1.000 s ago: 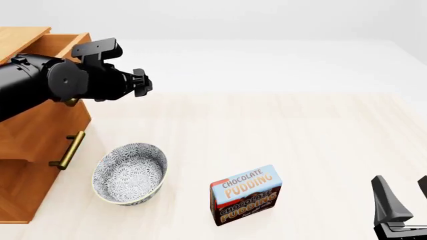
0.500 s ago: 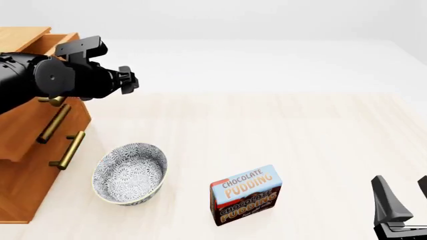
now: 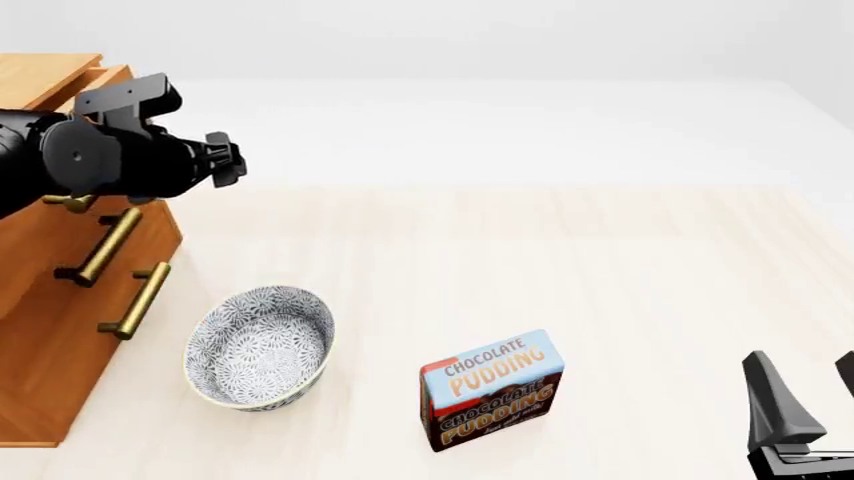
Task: Put the butter at the back in the top drawer of the cabinet and close it.
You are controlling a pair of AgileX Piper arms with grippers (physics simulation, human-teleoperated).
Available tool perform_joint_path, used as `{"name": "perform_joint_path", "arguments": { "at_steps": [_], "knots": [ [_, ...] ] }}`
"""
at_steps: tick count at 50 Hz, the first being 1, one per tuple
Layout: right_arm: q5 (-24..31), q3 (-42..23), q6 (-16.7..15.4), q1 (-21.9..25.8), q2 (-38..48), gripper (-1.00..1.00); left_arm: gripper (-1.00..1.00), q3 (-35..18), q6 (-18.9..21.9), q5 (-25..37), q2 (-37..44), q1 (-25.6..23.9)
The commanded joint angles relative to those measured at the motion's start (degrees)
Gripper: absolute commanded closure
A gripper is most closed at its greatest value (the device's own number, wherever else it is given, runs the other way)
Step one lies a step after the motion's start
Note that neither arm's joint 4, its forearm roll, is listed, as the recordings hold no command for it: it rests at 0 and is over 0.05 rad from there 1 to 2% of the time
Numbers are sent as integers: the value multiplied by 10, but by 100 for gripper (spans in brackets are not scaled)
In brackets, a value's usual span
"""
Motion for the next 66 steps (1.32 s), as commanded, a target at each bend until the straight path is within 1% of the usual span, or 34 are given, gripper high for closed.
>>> {"name": "perform_joint_path", "arguments": {
  "at_steps": [1,2,4,6,13,36,48,60,66],
  "knots": [
    [0,0,0,0,0,-100,-100,9,-5,-4,-4,22],
    [0,0,0,0,0,-100,-100,9,-4,-4,-6,24],
    [0,0,0,0,0,-100,-100,13,-12,-9,-16,8],
    [0,0,0,0,0,-100,-100,14,-4,-9,-15,25],
    [0,0,0,0,0,-100,-100,15,3,-11,-15,47],
    [0,0,0,0,0,-100,-100,25,9,-27,-12,86],
    [0,0,0,0,0,-100,-100,18,16,-29,-3,105],
    [0,0,0,0,0,-100,-100,20,19,-33,-4,113],
    [0,0,0,0,0,-100,-100,25,18,-29,-22,102]
  ]
}}
